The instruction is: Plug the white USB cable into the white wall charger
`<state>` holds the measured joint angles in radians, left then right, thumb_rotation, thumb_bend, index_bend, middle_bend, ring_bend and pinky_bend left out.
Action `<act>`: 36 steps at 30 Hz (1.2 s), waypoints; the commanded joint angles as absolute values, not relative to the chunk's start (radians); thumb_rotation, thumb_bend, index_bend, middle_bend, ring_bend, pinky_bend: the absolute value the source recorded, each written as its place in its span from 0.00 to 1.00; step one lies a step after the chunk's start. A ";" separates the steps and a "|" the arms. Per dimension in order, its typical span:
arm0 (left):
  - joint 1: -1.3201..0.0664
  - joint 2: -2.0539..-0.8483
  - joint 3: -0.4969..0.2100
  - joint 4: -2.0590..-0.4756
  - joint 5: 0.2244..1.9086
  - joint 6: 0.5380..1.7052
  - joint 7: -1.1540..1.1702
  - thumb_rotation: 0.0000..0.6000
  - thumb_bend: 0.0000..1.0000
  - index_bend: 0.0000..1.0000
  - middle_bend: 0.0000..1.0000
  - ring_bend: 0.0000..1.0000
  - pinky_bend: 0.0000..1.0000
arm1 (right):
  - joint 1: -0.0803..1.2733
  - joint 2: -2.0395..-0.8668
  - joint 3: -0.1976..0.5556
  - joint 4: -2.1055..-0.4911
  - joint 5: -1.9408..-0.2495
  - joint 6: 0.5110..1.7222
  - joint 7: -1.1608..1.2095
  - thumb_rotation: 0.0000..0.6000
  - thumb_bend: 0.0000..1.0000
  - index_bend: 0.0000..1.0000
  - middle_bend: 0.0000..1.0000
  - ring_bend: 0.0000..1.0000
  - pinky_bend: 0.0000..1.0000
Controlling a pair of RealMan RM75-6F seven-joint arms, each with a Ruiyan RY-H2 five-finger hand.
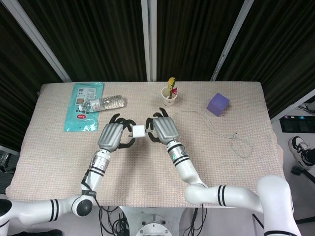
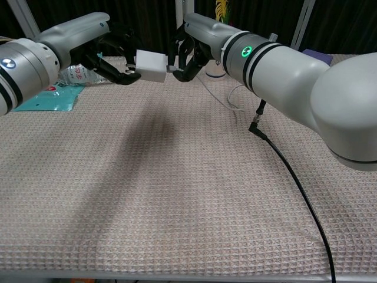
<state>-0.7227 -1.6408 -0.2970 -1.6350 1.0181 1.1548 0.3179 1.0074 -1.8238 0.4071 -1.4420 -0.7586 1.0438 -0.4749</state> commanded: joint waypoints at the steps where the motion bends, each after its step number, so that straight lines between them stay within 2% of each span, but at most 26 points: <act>1: -0.723 -1.644 -0.298 -1.633 1.016 1.159 0.320 0.94 0.42 0.47 0.44 0.24 0.10 | 1.010 -1.833 0.411 -1.434 -0.758 1.047 -0.467 1.00 0.36 0.57 0.54 0.22 0.04; 16: -0.730 -1.654 -0.295 -1.625 1.010 1.159 0.333 0.94 0.42 0.47 0.44 0.24 0.10 | 1.026 -1.865 0.421 -1.407 -0.735 1.061 -0.481 1.00 0.36 0.57 0.53 0.22 0.04; 17: -0.729 -1.652 -0.295 -1.625 1.012 1.159 0.329 0.94 0.42 0.47 0.44 0.24 0.10 | 1.026 -1.862 0.418 -1.410 -0.732 1.061 -0.486 1.00 0.34 0.54 0.52 0.22 0.04; 19: -0.723 -1.646 -0.292 -1.622 1.017 1.161 0.320 0.94 0.42 0.47 0.44 0.24 0.10 | 1.021 -1.848 0.412 -1.425 -0.722 1.057 -0.498 1.00 0.27 0.41 0.46 0.19 0.03; 22: -0.712 -1.637 -0.286 -1.614 1.021 1.160 0.300 0.94 0.42 0.47 0.44 0.24 0.10 | 1.011 -1.819 0.403 -1.455 -0.709 1.061 -0.523 1.00 0.10 0.19 0.31 0.09 0.01; 24: -0.707 -1.632 -0.282 -1.605 1.024 1.158 0.288 0.94 0.42 0.47 0.43 0.24 0.10 | 1.005 -1.801 0.399 -1.473 -0.701 1.067 -0.535 1.00 0.04 0.06 0.22 0.05 0.00; 27: -0.698 -1.630 -0.271 -1.581 1.028 1.151 0.272 0.94 0.42 0.47 0.43 0.24 0.10 | 0.991 -1.768 0.387 -1.504 -0.690 1.081 -0.560 1.00 0.02 0.00 0.16 0.02 0.00; 32: -0.690 -1.636 -0.238 -1.507 1.027 1.102 0.240 0.95 0.42 0.46 0.41 0.20 0.08 | 0.960 -1.696 0.355 -1.559 -0.692 1.108 -0.597 1.00 0.02 0.00 0.13 0.00 0.00; 36: -0.688 -1.653 -0.208 -1.427 1.016 1.051 0.230 1.00 0.42 0.43 0.37 0.14 0.03 | 0.922 -1.624 0.331 -1.617 -0.711 1.137 -0.606 1.00 0.02 0.00 0.12 0.00 0.00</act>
